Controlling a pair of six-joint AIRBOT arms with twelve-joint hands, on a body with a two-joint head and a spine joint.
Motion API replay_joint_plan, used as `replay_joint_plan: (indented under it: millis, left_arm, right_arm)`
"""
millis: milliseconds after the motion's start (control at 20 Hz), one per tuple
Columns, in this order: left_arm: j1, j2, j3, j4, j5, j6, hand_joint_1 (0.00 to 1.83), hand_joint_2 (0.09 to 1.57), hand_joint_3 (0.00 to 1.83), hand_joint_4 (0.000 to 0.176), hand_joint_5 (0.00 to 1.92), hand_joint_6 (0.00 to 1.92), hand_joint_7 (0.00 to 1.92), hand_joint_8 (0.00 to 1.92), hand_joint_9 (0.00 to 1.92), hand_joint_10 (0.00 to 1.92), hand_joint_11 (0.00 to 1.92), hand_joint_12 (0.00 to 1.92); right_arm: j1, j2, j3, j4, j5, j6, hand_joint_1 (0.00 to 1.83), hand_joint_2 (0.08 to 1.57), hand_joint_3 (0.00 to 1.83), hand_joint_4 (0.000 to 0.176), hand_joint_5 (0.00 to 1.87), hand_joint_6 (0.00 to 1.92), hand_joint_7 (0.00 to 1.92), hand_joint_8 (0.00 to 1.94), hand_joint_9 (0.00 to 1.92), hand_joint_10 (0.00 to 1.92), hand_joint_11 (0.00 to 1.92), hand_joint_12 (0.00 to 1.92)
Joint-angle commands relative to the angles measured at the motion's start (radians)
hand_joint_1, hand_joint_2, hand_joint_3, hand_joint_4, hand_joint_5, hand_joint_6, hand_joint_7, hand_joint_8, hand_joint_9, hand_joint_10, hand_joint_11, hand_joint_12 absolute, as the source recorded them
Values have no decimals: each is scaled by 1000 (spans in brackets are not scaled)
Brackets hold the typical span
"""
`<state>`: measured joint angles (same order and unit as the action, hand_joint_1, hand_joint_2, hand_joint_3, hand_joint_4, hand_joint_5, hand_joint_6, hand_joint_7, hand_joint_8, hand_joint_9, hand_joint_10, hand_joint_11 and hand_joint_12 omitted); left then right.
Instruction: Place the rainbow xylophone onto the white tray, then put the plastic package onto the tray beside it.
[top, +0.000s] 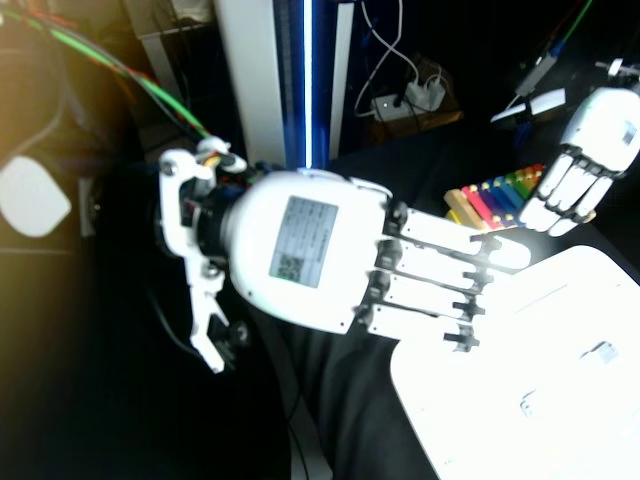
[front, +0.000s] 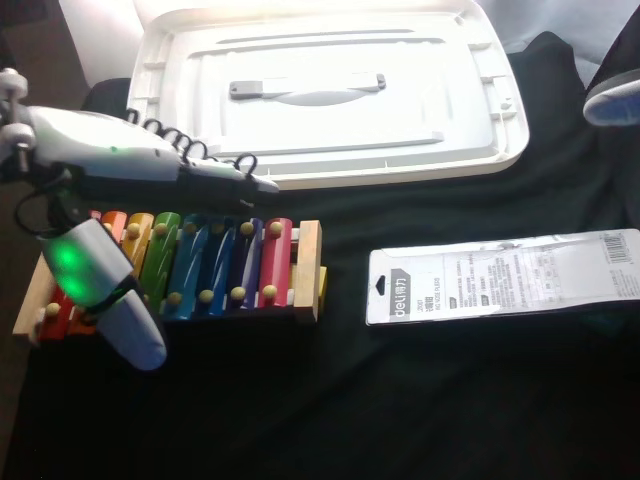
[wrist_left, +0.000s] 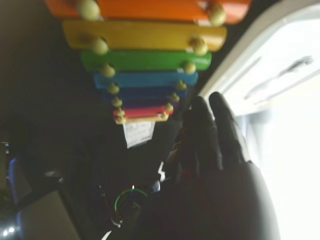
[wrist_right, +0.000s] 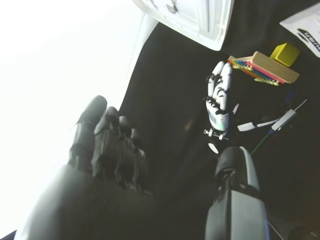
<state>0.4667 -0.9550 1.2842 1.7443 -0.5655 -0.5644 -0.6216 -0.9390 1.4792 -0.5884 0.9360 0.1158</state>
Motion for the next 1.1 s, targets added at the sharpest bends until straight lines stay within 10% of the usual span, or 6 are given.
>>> replay_joint_plan:
  millis: [0, 1000, 1050]
  left_arm:
    - [-2, -7, 3, -37, -10, -6, 692, 577, 0, 0, 0, 0, 236, 0, 316, 0, 194, 306]
    - [85, -94, 68, -26, 43, -6, 916, 642, 7, 0, 97, 7, 383, 10, 455, 11, 247, 171]
    - [87, -96, 68, -24, 45, -6, 975, 689, 21, 31, 120, 12, 377, 3, 440, 2, 240, 164]
  right_arm:
    - [14, -2, 2, 64, 83, 5, 740, 939, 3, 0, 101, 0, 166, 1, 185, 3, 0, 591]
    - [14, -8, 0, 53, 83, 5, 776, 872, 5, 0, 118, 2, 164, 2, 178, 6, 0, 603]
    - [14, -8, 0, 53, 83, 5, 783, 883, 9, 0, 117, 2, 165, 2, 179, 6, 0, 602]
